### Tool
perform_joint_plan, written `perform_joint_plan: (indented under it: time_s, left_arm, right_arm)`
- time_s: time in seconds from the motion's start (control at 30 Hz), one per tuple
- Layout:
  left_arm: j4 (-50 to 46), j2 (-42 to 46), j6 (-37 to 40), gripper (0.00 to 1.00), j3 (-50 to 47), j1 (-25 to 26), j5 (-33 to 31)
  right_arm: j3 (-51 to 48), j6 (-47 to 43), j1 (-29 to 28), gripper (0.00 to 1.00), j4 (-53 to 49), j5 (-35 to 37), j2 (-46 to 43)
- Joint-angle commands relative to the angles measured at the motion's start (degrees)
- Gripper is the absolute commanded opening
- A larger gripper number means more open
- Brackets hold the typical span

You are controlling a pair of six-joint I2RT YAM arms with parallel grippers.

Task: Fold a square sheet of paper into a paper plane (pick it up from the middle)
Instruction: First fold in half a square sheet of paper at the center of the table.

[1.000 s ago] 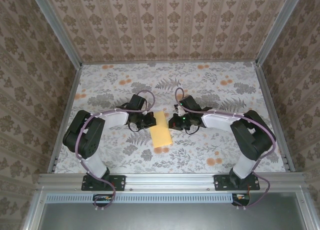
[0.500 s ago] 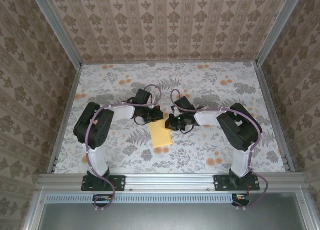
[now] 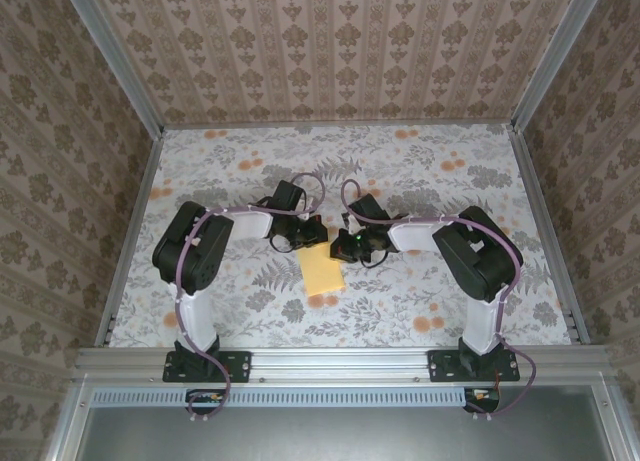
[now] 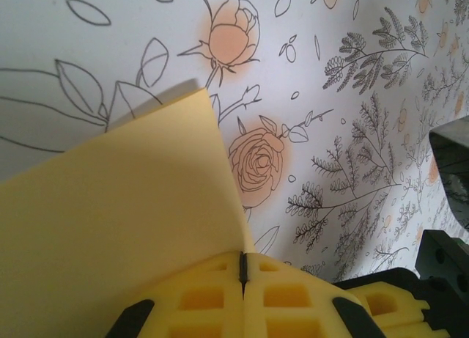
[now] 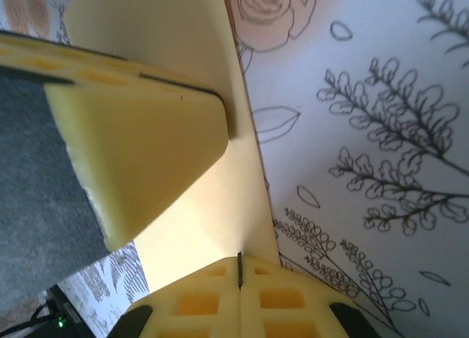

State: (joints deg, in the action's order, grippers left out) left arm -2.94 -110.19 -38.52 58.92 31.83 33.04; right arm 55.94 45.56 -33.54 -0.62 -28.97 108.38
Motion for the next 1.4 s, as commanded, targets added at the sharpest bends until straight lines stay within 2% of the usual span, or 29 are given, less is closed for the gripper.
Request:
perform_joint_plan:
  time_s: [0.0, 0.43, 0.57, 0.7, 0.87, 1.07, 1.37]
  left_arm:
    - [-3.74, -2.22, 1.23, 0.0, -2.08, 0.08, -5.45]
    - [-3.05, -2.29, -0.61, 0.0, -3.76, -0.29, -6.96]
    - [-0.68, -1.74, -0.29, 0.0, -3.84, -0.28, -4.55]
    - [2.71, 0.61, 0.9, 0.0, -3.36, -0.19, -1.07]
    - [0.55, 3.97, 3.05, 0.0, -1.1, 0.46, 0.38]
    - [-0.5, 3.61, 4.76, 0.03, -0.14, 2.17, 0.7]
    - [-3.52, -0.03, 7.52, 0.03, 2.39, 2.49, -0.31]
  right_arm:
    - [-2.08, -2.19, -0.3, 0.0, -4.27, -3.46, -1.32]
    - [-13.38, -5.26, -1.97, 0.0, -12.15, -5.6, -11.05]
    - [-11.46, -5.9, -1.97, 0.0, -13.78, -3.78, -13.84]
    - [-8.4, -3.6, -1.97, 0.0, -9.24, -1.78, -16.82]
    - [-4.43, -2.49, -1.92, 0.0, -6.31, 2.55, -12.94]
    - [-1.12, -2.16, -1.88, 0.0, -4.89, 2.2, -6.21]
    - [-0.48, -2.55, -1.45, 0.0, -7.08, 1.89, -2.76]
